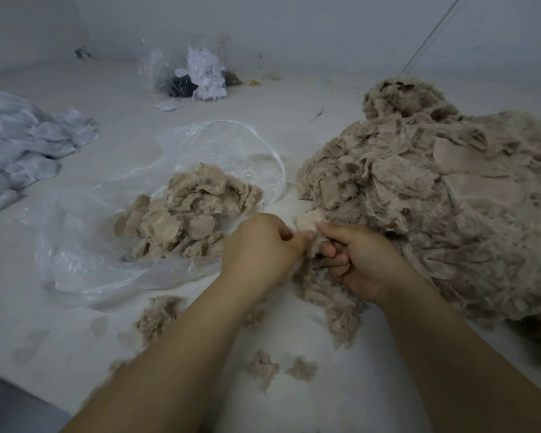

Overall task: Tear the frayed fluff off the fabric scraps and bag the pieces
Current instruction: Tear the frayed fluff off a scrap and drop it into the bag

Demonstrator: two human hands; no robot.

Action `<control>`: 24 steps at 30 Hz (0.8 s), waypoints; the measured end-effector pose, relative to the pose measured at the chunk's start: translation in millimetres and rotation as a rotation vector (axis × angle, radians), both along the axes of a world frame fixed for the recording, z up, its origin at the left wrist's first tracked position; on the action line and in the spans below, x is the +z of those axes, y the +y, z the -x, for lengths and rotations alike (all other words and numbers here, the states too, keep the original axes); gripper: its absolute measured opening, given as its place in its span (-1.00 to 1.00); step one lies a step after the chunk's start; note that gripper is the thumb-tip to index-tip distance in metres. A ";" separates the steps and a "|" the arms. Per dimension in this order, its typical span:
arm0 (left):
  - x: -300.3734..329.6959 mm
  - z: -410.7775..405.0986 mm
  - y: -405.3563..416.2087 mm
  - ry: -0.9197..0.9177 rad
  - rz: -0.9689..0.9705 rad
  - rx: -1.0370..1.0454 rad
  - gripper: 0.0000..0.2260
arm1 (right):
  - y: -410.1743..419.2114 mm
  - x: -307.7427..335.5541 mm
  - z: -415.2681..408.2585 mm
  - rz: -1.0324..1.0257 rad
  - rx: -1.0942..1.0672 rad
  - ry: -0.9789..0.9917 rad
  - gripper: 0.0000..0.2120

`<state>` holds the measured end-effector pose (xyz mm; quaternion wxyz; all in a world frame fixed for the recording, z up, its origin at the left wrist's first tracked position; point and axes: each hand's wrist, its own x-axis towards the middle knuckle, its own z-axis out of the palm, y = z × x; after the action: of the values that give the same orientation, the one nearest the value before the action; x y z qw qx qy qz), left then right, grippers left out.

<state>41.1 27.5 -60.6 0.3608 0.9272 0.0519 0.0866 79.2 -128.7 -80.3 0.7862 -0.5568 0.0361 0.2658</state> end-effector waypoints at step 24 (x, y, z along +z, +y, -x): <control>7.2 -12.0 -0.9 0.020 0.711 0.123 -0.61 | -1.1 0.4 1.4 0.044 0.061 -0.056 -0.72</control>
<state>53.0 26.7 -53.4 0.6545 0.7395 0.1381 0.0757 77.8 -129.8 -79.9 0.7660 -0.5818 0.0028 0.2733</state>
